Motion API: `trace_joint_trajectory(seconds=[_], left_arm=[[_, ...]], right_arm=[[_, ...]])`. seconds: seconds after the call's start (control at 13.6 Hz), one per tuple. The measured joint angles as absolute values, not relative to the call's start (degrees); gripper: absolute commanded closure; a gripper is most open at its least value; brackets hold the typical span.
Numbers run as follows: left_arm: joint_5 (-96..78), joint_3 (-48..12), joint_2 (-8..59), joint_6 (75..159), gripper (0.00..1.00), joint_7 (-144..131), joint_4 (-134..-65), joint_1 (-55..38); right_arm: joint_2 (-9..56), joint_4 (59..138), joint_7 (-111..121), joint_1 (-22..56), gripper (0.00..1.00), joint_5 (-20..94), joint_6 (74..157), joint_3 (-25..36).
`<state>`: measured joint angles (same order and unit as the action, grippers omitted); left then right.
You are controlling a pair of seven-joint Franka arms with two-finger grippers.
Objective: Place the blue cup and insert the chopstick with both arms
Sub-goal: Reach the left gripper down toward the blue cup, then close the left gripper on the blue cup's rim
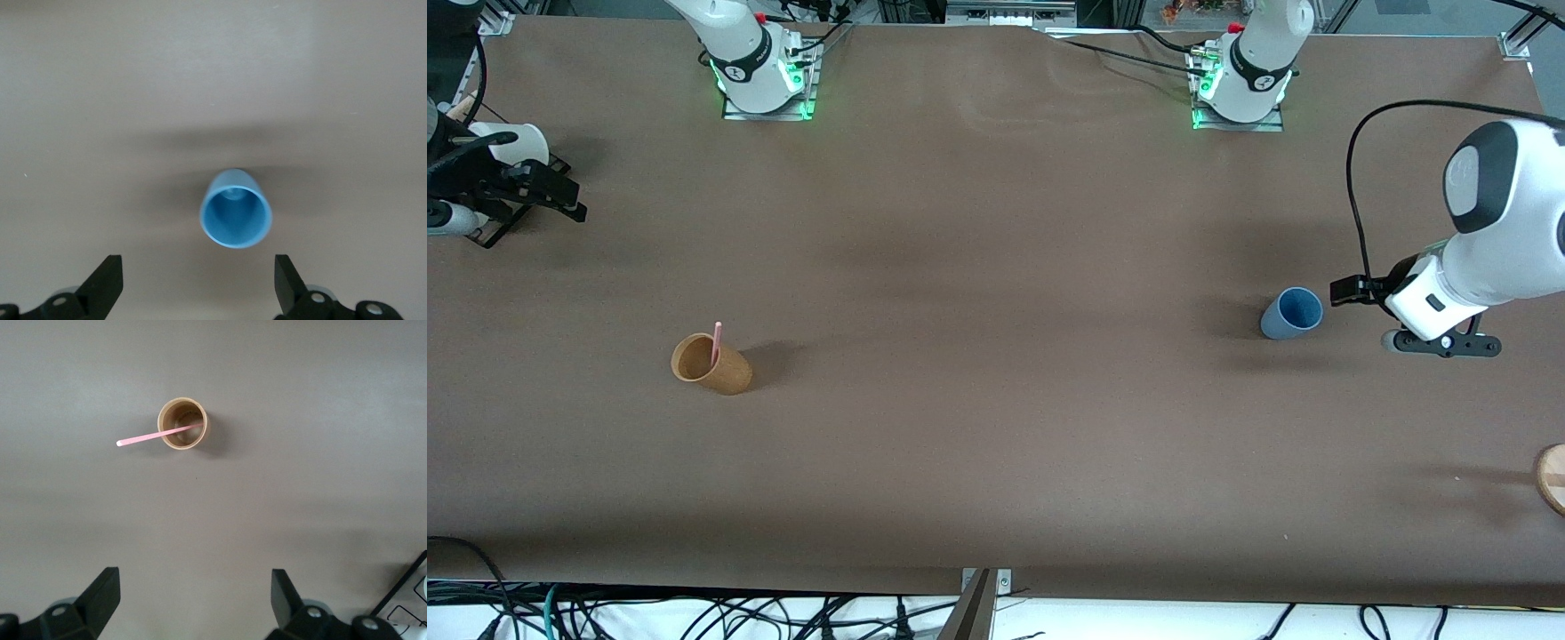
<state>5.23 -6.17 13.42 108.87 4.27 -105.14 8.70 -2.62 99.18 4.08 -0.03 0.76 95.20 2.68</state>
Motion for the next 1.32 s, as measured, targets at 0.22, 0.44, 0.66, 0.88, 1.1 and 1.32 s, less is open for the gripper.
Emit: trace_joint_trajectory(seconds=[0.22,0.44,0.66,0.88,1.1,1.32], left_arm=[[6.71,-6.14,13.42,116.11,0.0,6.08,-111.39,10.8],[6.73,-6.15,13.36,121.75,0.0,6.16,-115.38,11.07],[6.79,-6.15,13.35,128.68,0.0,6.17,-119.86,11.12],[8.88,-6.15,13.39,133.29,0.0,6.23,-122.19,11.13],[9.11,-6.16,13.39,134.41,0.0,6.28,-122.57,11.13],[9.11,-6.18,13.42,135.65,0.0,6.37,-123.46,11.13]], right_arm=[[-2.62,99.18,4.08,-0.03,0.0,0.76,95.19,2.68],[-2.62,99.18,4.08,-0.04,0.0,0.76,95.18,2.68],[-2.62,99.18,4.08,-0.03,0.0,0.76,95.17,2.68],[-2.62,99.18,4.08,-0.03,0.0,0.76,95.02,2.68],[-2.62,99.18,4.08,-0.03,0.0,0.76,94.73,2.67],[-2.62,99.18,4.08,-0.03,0.0,0.76,94.66,2.6]])
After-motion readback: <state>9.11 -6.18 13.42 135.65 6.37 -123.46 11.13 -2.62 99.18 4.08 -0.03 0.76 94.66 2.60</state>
